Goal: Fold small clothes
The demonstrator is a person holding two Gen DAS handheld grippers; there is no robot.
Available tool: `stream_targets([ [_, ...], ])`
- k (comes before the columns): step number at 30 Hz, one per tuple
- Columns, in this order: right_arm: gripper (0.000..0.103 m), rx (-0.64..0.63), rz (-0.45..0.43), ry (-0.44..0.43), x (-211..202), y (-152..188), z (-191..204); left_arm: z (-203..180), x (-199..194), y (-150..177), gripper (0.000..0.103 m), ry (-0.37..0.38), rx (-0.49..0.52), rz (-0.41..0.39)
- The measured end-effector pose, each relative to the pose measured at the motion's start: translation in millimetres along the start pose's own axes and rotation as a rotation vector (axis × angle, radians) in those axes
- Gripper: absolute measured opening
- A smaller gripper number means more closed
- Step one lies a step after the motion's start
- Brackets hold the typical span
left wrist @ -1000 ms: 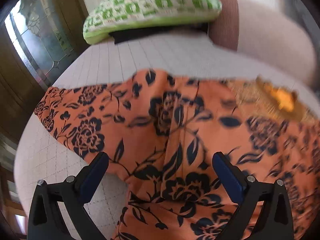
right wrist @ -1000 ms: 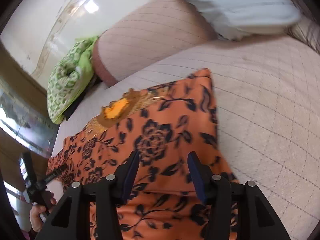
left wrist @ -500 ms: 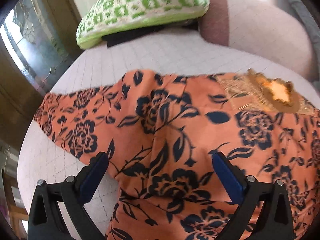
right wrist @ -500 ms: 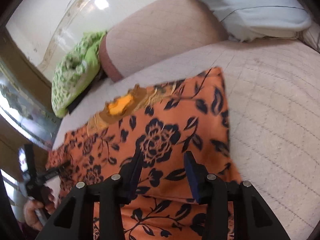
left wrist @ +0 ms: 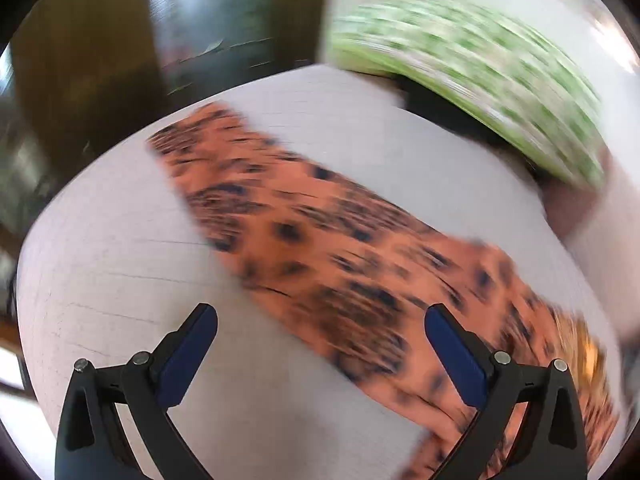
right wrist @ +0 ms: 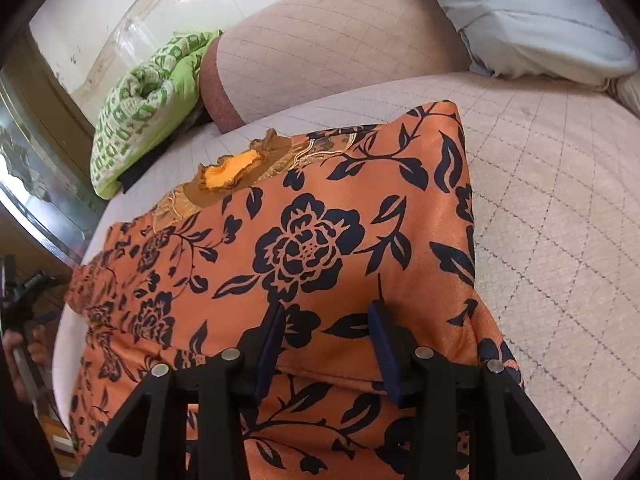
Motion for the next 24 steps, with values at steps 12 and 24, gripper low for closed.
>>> stream_targets([
  [12,0.048,-0.130,-0.006,0.048,1.0,3.8,29.7,106.5,82.9,-45.5,0.102,0.157,-0.382,0.101],
  [24,0.048,-0.145,-0.005,0.057,11.6,-0.8,31.3,112.3,125.3,-61.4,0.011,0.346,-0.472,0.082],
])
Point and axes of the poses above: each gripper's, at about its wrist camera, not at the fingertips, and x roughly the way its jaws point, z to its left, y to its underside, the point moved 3 cm from there along x, roughly the way its jaws point, and after that the axes turned 13 degrees about -z, right-handed, at the moved point
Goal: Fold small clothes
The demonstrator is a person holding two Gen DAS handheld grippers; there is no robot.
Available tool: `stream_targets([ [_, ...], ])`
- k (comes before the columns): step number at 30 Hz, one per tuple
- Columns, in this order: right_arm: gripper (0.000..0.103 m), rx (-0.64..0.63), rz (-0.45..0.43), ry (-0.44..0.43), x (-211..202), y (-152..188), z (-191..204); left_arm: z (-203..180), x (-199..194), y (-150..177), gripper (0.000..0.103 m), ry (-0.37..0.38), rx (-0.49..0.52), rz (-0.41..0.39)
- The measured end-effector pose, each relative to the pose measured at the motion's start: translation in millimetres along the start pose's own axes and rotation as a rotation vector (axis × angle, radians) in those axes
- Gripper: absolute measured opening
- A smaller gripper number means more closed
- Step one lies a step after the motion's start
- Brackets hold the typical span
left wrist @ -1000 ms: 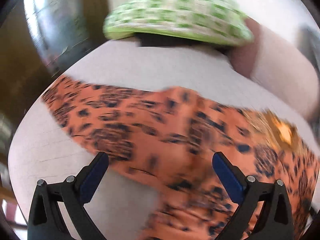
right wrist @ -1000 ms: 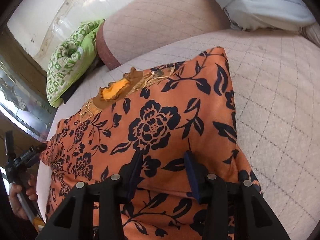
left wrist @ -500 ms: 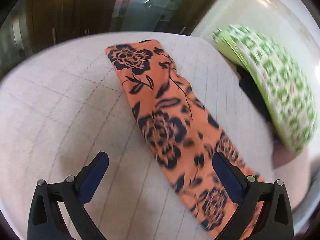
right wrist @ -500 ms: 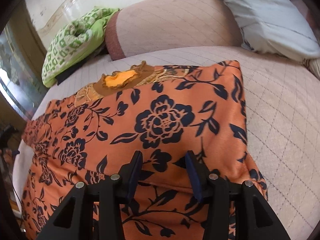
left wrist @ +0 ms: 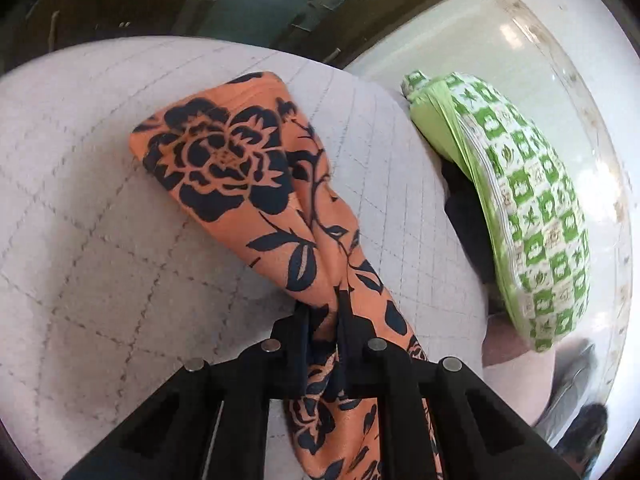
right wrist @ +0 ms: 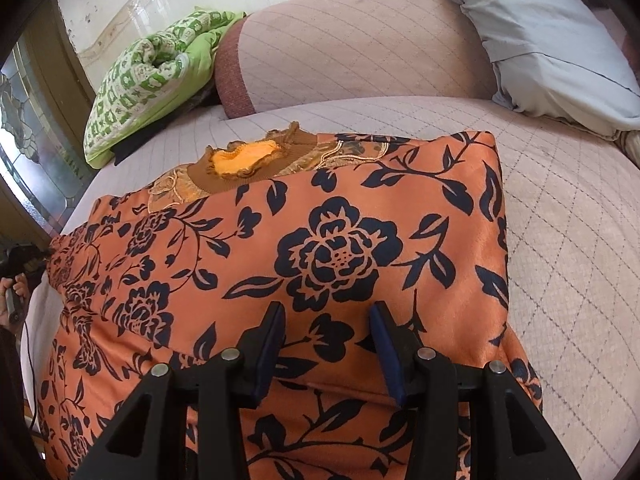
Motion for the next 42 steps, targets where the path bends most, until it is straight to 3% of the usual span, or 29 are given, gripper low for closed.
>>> stream_targets([
  [7,0.048,0.044,-0.005,-0.013,-2.9,-2.4,-3.4,-61.9,-43.0,12.7,0.009,-0.013,0.182,-0.123],
  [13,0.048,0.125,-0.079,-0.032,-23.7,-17.3,-10.2,-160.1,-105.5,66.2,0.009,0.094,0.395,-0.161],
  [18,0.048,0.185,-0.152,-0.024,-42.7,-31.6,-21.6,-242.6,-146.2,171.4,0.009,0.231,0.598,-0.108],
  [21,0.048,0.238,-0.176,-0.022,-53.3,-36.5,-34.4,-292.6,-153.3,257.2,0.009,0.337,0.722,-0.001],
  [23,0.048,0.266,-0.195,-0.012,-60.4,-38.1,-43.9,-318.6,-156.1,322.8,0.009,0.422,0.808,0.109],
  [25,0.048,0.296,-0.204,-0.005,-65.2,-38.3,-54.2,-333.9,-160.0,383.2,0.023,0.479,0.916,0.238],
  [26,0.048,0.313,-0.204,-0.001,-66.1,-38.3,-59.1,-336.8,-164.0,407.9,0.028,0.469,0.991,0.282],
  [27,0.051,0.339,-0.203,0.002,-67.4,-38.2,-65.2,-337.0,-167.4,414.5,0.038,0.458,1.021,0.274],
  [29,0.063,0.403,-0.207,-0.011,-70.2,-37.8,-76.2,-332.1,-180.8,404.6,0.058,0.438,1.032,0.193],
  [30,0.064,0.428,-0.210,-0.019,-70.9,-37.9,-80.0,-326.3,-187.9,387.4,0.072,0.435,0.993,0.150],
  [31,0.064,0.451,-0.210,-0.026,-71.0,-38.3,-83.2,-320.9,-190.4,369.6,0.079,0.431,0.952,0.120],
  [33,0.064,0.455,-0.200,-0.027,-68.2,-38.5,-83.0,-314.3,-179.7,337.2,0.080,0.391,0.887,0.068],
  [36,0.064,0.424,-0.156,-0.066,-57.6,-39.7,-68.2,-279.5,-161.1,297.6,0.080,0.209,0.829,-0.006],
  [38,0.064,0.416,-0.135,-0.119,-52.0,-42.2,-56.4,-259.1,-131.9,280.5,0.080,0.090,0.805,0.007],
  [42,0.064,0.398,-0.101,-0.182,-42.5,-57.6,-39.5,-227.6,-95.9,274.3,0.079,-0.025,0.796,0.059],
])
Point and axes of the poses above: each gripper's, at about its wrist camera, not at the fingertips, and x roughly the way its jaws point, z to its left, y to its underside, the point moved 3 cm from there along x, roughly the way its jaws point, and after that the axes turned 13 degrees about -z, right-handed, at the moved point
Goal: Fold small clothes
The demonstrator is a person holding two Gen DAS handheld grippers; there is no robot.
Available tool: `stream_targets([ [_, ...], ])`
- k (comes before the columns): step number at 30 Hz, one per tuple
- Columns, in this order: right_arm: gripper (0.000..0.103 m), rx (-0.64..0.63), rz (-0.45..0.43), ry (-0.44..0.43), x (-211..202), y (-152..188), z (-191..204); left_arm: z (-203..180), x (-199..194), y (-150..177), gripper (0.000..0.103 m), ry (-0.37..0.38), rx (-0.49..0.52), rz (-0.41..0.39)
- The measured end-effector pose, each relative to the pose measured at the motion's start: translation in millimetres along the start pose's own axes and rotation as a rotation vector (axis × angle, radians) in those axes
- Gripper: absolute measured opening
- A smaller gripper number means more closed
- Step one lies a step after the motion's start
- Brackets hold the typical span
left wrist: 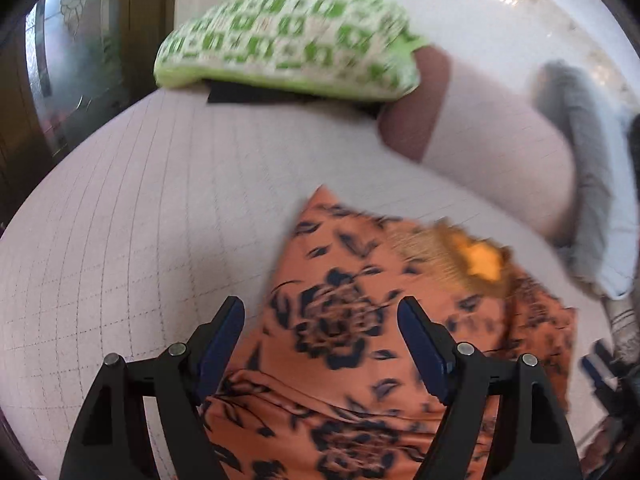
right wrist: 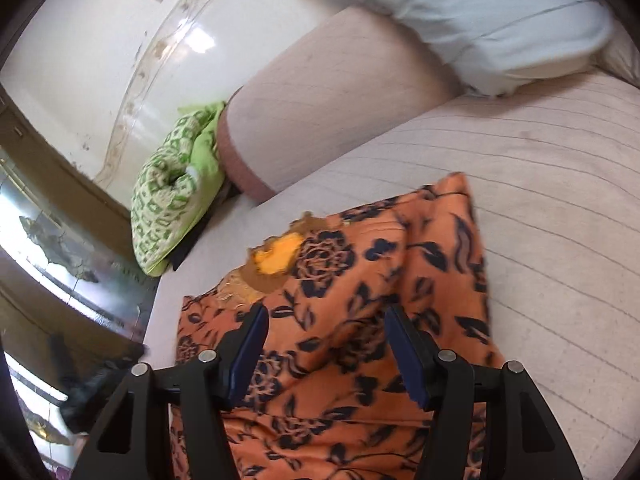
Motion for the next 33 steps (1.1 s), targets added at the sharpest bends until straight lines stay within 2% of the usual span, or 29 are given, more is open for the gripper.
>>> stream_targets([
  [2,0.064,-0.003,0.017,0.016,12.0,-7.2,7.7,9.1,15.7,7.3,0.079,-0.054,0.000,0.042],
  [4,0.064,-0.041,0.062,0.063,29.9,-11.9,18.1,13.2,26.8,17.0,0.079,-0.072,-0.024,0.087],
  [8,0.064,-0.151,0.205,0.214,84.8,-12.1,50.7,16.6,41.6,23.0,0.079,-0.115,-0.010,0.152],
  [10,0.064,-0.170,0.251,0.246,106.9,-10.5,60.9,18.7,47.1,26.6,0.079,-0.113,-0.024,0.193],
  [13,0.064,-0.223,0.301,0.384,145.0,-6.4,76.2,22.2,49.7,30.1,0.079,-0.091,-0.056,0.227],
  [16,0.064,-0.249,0.330,0.485,170.0,-1.9,77.9,25.8,52.9,28.1,0.079,-0.082,-0.057,0.232],
  [17,0.064,-0.280,0.355,0.554,179.3,2.4,75.0,26.6,55.6,27.4,0.079,-0.079,-0.058,0.235],
  [18,0.063,-0.306,0.369,0.602,184.7,5.6,71.9,28.6,55.5,27.2,0.079,-0.076,-0.060,0.238],
  [19,0.055,-0.324,0.368,0.630,186.7,7.1,68.9,31.0,55.4,27.4,0.079,-0.072,-0.064,0.241],
  [20,0.049,-0.343,0.362,0.640,184.8,7.0,67.9,33.0,58.6,25.8,0.079,-0.070,-0.068,0.245],
  [22,0.023,-0.358,0.353,0.620,175.1,5.2,67.5,38.7,60.1,24.8,0.079,-0.066,-0.085,0.251],
  [24,0.008,-0.340,0.342,0.579,154.4,1.4,64.0,45.4,59.3,23.5,0.079,-0.066,-0.099,0.252],
  [28,0.004,-0.322,0.282,0.537,98.7,-7.8,50.0,54.0,54.8,21.2,0.079,-0.061,-0.114,0.245],
  [31,0.004,-0.221,0.252,0.501,52.7,-9.4,23.5,58.6,52.7,21.2,0.079,-0.066,-0.115,0.243],
  [33,0.004,-0.130,0.238,0.445,20.9,-2.9,-3.0,60.4,52.3,22.4,0.079,-0.071,-0.115,0.245],
])
Point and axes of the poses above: each gripper's, at about its wrist camera, not at the fingertips, and x roughly the way its jaws point, z to its left, y to its underside, the point moved 3 cm from there along x, roughly the way its jaws point, and after that the axes turned 13 degrees about -z, right-handed, at the moved point
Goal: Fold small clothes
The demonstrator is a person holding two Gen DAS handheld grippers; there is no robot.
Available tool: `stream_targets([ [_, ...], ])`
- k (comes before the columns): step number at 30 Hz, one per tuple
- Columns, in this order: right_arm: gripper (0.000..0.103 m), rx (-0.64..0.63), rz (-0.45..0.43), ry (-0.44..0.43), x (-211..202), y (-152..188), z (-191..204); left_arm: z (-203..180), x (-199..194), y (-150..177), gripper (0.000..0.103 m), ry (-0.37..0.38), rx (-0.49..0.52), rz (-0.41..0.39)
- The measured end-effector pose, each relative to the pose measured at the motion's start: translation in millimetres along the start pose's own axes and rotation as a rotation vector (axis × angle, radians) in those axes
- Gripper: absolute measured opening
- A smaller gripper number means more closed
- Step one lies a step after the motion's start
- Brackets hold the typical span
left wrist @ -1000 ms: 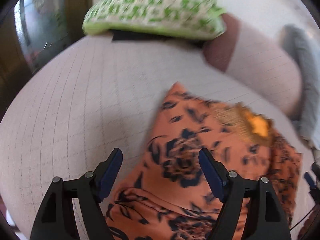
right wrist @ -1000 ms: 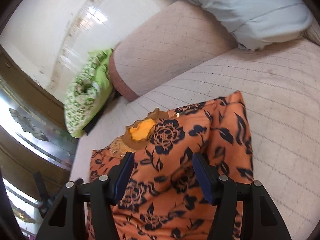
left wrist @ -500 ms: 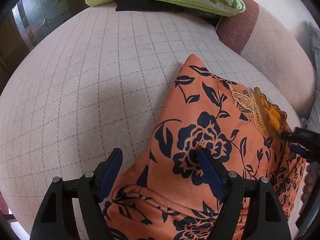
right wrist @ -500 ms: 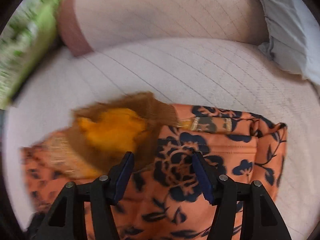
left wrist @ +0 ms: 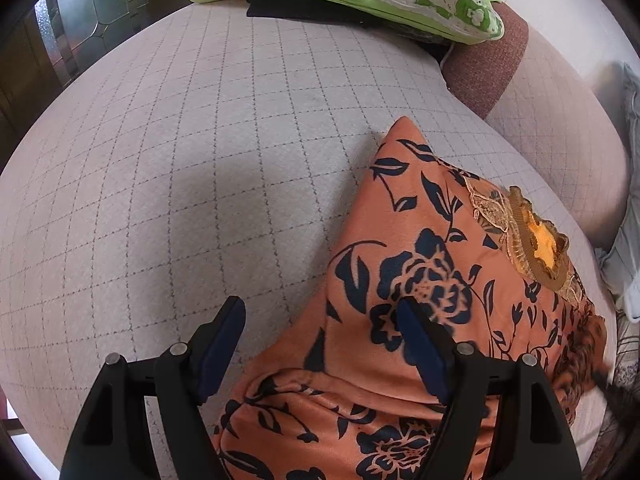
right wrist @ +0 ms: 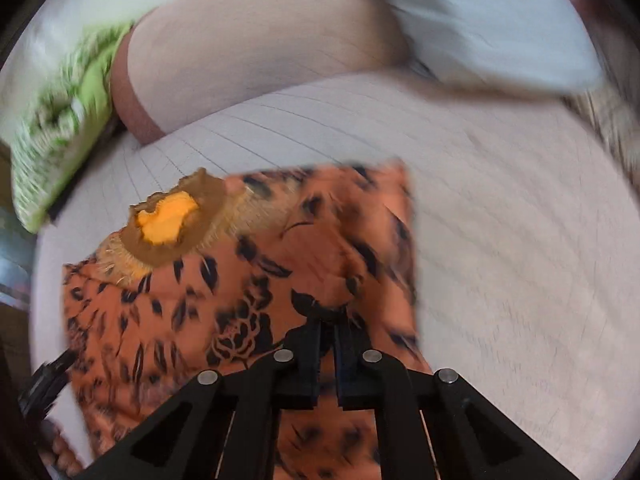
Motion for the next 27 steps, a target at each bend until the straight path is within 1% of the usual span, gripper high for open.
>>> stream_targets([
  [3,0.004,0.099,0.011,-0.101,-11.1,31.3,-31.0,-3.4,0.5,3.3,0.079,-0.008,0.011,0.003],
  [5,0.007,0.144,0.043,-0.149,-10.6,53.4,-41.2,-6.4,0.0,6.0,0.079,-0.011,0.032,0.002],
  [7,0.008,0.179,0.066,-0.193,-13.3,67.0,-49.9,-7.7,-1.5,7.8,0.079,-0.020,0.050,-0.001],
  [8,0.009,0.189,0.070,-0.206,-15.2,68.5,-53.4,-8.0,-2.2,8.3,0.079,-0.026,0.055,-0.005],
  [9,0.012,0.192,0.064,-0.213,-19.2,67.8,-54.6,-7.4,-2.4,8.5,0.079,-0.033,0.056,-0.009],
  [11,0.019,0.155,0.011,-0.191,-37.8,62.3,-55.3,-5.0,-1.2,8.3,0.079,-0.045,0.049,-0.008],
  [13,0.034,0.103,-0.086,-0.178,-65.4,46.5,-58.8,-4.3,-0.1,8.5,0.079,-0.047,0.045,-0.004],
  [14,0.060,0.103,-0.115,-0.180,-66.3,35.7,-54.7,-5.6,0.6,8.4,0.079,-0.048,0.046,-0.004],
  [15,0.083,0.120,-0.154,-0.186,-74.2,26.4,-55.3,-8.8,1.0,7.9,0.079,-0.050,0.049,-0.005],
  [16,0.084,0.143,-0.213,-0.202,-81.3,13.4,-55.2,-11.7,1.9,8.1,0.079,-0.048,0.055,-0.005],
  [17,0.084,0.144,-0.235,-0.198,-82.9,5.9,-53.3,-15.0,3.5,7.6,0.079,-0.045,0.061,-0.004],
  [18,0.081,0.136,-0.237,-0.184,-79.9,-1.7,-50.9,-17.8,4.8,7.0,0.079,-0.043,0.066,-0.004],
  [20,0.069,0.098,-0.206,-0.144,-57.9,-13.9,-41.8,-22.7,3.8,8.3,0.079,-0.043,0.075,-0.003],
  [22,0.044,0.067,-0.136,-0.084,-28.0,-15.2,-36.1,-22.8,4.3,7.6,0.079,-0.044,0.069,-0.001],
  [23,0.038,0.058,-0.092,-0.058,-11.8,-12.2,-38.5,-22.8,4.8,7.2,0.079,-0.045,0.064,-0.002],
  [24,0.031,0.052,-0.070,-0.051,-2.2,-8.8,-37.8,-23.2,5.6,7.0,0.079,-0.047,0.062,-0.003],
  [25,0.020,0.036,-0.053,-0.038,7.8,-4.4,-35.1,-22.5,5.9,6.6,0.079,-0.048,0.060,-0.002],
  [26,0.014,0.015,-0.058,-0.023,10.0,-3.4,-33.4,-18.4,6.5,6.4,0.079,-0.047,0.059,0.000],
  [27,0.004,-0.020,-0.080,-0.004,6.0,-3.4,-28.2,-17.2,6.7,5.8,0.079,-0.047,0.054,0.001],
])
Point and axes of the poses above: each gripper's, at about its wrist camera, not at the fingertips, and x roughly the way its jaws point, z to its left, y to its underside, the point moved 3 cm from there along x, roughly the way its jaws point, and after that the axes turned 13 degrees about -z, right-handed, at the moved point
